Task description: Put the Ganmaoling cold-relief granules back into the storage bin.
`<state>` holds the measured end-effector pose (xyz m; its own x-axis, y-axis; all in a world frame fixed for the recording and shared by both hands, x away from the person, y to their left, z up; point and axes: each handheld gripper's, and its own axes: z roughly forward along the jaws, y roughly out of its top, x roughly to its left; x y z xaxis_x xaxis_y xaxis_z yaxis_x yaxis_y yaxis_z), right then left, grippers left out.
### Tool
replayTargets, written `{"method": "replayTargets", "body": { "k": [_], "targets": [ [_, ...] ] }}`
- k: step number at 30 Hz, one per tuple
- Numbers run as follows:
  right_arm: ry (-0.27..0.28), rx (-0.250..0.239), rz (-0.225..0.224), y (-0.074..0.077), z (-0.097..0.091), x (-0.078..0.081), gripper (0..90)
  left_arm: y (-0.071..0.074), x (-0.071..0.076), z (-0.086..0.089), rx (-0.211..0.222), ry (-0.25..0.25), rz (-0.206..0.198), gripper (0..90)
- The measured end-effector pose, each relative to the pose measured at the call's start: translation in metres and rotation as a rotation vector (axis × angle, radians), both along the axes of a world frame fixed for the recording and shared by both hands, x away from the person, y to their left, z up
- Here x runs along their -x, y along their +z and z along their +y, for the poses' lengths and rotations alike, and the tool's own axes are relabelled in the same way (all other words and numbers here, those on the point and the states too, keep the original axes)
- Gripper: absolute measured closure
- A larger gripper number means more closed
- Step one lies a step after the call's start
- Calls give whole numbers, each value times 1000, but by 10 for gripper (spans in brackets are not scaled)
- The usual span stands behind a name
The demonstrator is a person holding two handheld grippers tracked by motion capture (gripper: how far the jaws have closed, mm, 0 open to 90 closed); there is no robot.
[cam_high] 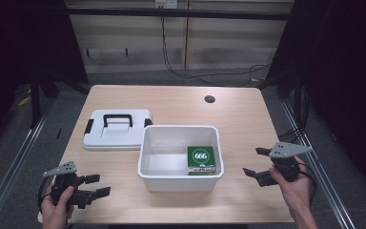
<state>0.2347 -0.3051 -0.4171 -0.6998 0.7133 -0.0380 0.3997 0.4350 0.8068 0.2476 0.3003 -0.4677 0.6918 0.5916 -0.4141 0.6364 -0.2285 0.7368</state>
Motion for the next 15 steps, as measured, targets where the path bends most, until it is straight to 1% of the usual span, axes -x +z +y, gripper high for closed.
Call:
{"method": "replayTargets", "body": {
  "k": [2,3,4,6,9,11,12,13,14,15],
  "targets": [
    [-30,-8,-3,-4,-5,5,131,0,0,-1,-2,0,2,161],
    [-50,-14,3,-8,-8,7,132,0,0,-1,-2,0,2,161],
    [-55,-11,13,-10,-11,9,131,-1,-1,-1,-6,-10,3,161],
    [-70,-5,33,-16,-17,14,131,0,0,-1,-5,-5,4,160],
    [-116,-28,35,-31,-24,21,131,-1,0,0,-3,-6,2,161],
    [-135,-30,57,-41,-27,22,131,0,1,0,0,-8,0,160],
    [-133,-30,76,-46,-28,23,131,0,1,0,0,-5,-3,161],
    [-137,-19,86,-48,-28,23,131,0,0,0,1,-6,-2,161],
    [-139,3,98,-52,-29,23,131,0,0,0,1,-4,-3,161],
    [-141,19,101,-54,-29,22,132,0,0,0,1,-4,-3,161]
  ]
}}
